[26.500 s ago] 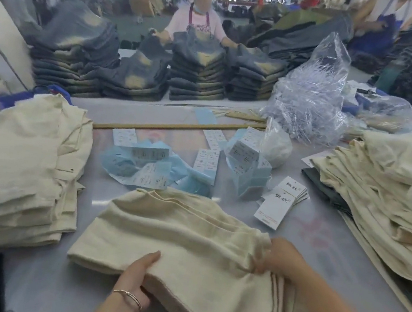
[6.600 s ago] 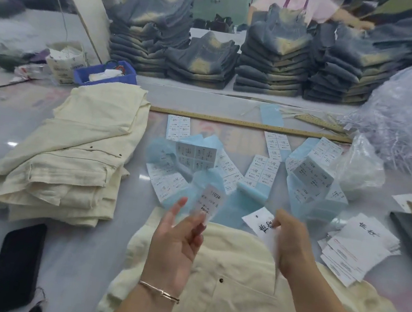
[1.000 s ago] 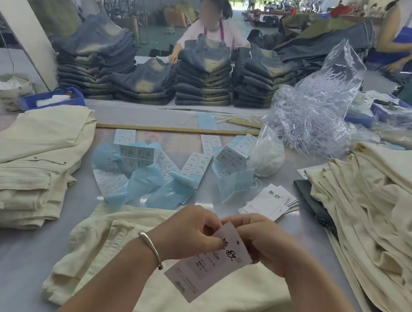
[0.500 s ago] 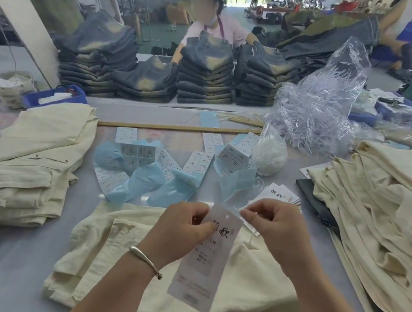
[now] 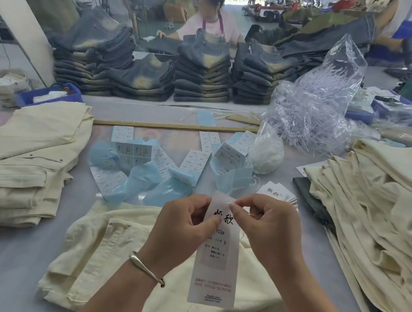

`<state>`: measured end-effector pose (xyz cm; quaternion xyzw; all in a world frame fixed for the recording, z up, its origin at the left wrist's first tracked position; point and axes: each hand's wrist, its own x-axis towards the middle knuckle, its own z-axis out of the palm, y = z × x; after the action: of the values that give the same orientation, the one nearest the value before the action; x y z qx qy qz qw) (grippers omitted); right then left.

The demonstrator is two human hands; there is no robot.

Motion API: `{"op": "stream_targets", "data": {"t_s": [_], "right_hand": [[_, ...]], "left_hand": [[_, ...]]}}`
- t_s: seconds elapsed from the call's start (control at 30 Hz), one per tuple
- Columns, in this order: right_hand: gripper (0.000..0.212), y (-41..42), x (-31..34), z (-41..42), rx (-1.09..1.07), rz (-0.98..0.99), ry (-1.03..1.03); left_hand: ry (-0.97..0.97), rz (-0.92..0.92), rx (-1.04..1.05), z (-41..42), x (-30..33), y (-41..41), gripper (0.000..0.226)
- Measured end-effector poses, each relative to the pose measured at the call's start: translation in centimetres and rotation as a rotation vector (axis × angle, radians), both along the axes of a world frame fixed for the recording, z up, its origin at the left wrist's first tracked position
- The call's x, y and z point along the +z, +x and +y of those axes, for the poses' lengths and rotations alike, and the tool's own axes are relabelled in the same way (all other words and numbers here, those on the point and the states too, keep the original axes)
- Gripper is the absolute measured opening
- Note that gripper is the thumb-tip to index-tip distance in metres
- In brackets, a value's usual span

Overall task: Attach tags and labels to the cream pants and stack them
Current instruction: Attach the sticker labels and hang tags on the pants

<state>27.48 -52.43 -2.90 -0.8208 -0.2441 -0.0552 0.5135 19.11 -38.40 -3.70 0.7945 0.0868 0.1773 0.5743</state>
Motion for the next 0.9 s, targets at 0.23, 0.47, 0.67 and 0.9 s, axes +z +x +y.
{"op": "stream_targets", "data": {"t_s": [0.23, 0.47, 0.67, 0.9], "right_hand": [[0.011, 0.1, -0.1, 0.0, 0.052, 0.059, 0.086], [0.011, -0.7, -0.6, 0.7, 0.107, 0.059, 0.137], [0.007, -0.6, -0.8, 0.7, 0.156, 0.018, 0.074], [0.035, 0.6, -0.7, 0.7, 0.063, 0.014, -0.166]], "left_hand": [[-0.288, -0.094, -0.019, -0.1, -0.7, 0.4, 0.039], [-0.660, -0.093, -0.050, -0.6, -1.2, 1.1, 0.013], [-0.571, -0.084, 0.046, -0.2, -2.0, 0.8, 0.019], [0.034, 0.183, 0.275, 2.3, -4.3, 0.2, 0.011]]}}
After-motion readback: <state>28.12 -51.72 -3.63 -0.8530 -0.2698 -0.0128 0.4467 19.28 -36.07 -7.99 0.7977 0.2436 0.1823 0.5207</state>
